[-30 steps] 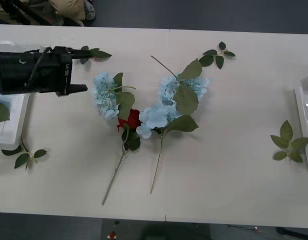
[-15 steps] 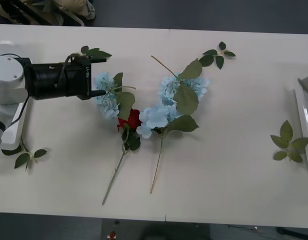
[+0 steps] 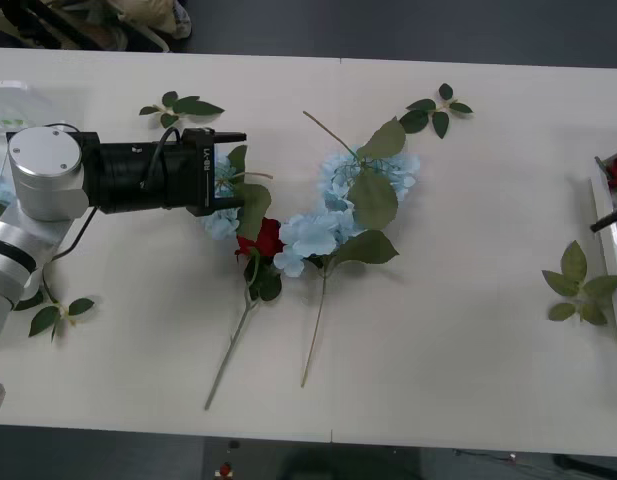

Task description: Put the red flowers into the right box and the blue flowers into the left box

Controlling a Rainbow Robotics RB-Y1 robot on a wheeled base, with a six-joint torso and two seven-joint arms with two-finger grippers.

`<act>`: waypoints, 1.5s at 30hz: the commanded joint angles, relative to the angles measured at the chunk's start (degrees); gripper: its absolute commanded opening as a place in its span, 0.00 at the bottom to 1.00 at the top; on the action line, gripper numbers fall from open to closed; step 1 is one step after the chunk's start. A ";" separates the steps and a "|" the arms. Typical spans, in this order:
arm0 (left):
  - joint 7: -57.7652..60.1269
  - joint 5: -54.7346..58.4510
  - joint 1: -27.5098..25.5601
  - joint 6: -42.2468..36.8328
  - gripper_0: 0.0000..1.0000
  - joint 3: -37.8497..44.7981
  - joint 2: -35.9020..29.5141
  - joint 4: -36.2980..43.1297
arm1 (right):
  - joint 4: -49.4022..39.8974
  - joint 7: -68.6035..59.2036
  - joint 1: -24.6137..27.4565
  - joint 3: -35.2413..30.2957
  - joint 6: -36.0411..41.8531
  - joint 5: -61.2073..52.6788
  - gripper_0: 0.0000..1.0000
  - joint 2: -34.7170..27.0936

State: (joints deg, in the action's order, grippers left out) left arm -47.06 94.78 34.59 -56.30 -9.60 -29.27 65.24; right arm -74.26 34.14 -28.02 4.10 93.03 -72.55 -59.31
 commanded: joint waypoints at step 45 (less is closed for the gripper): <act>-38.81 -16.21 1.54 -37.39 0.00 9.16 -41.40 29.07 | 52.64 -29.04 -52.48 0.47 -9.63 10.41 0.83 41.99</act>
State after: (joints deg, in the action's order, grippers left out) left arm -78.51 81.02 34.57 -91.65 -0.84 -68.12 95.32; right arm -21.90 6.94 -78.67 6.89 84.40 -63.43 -18.06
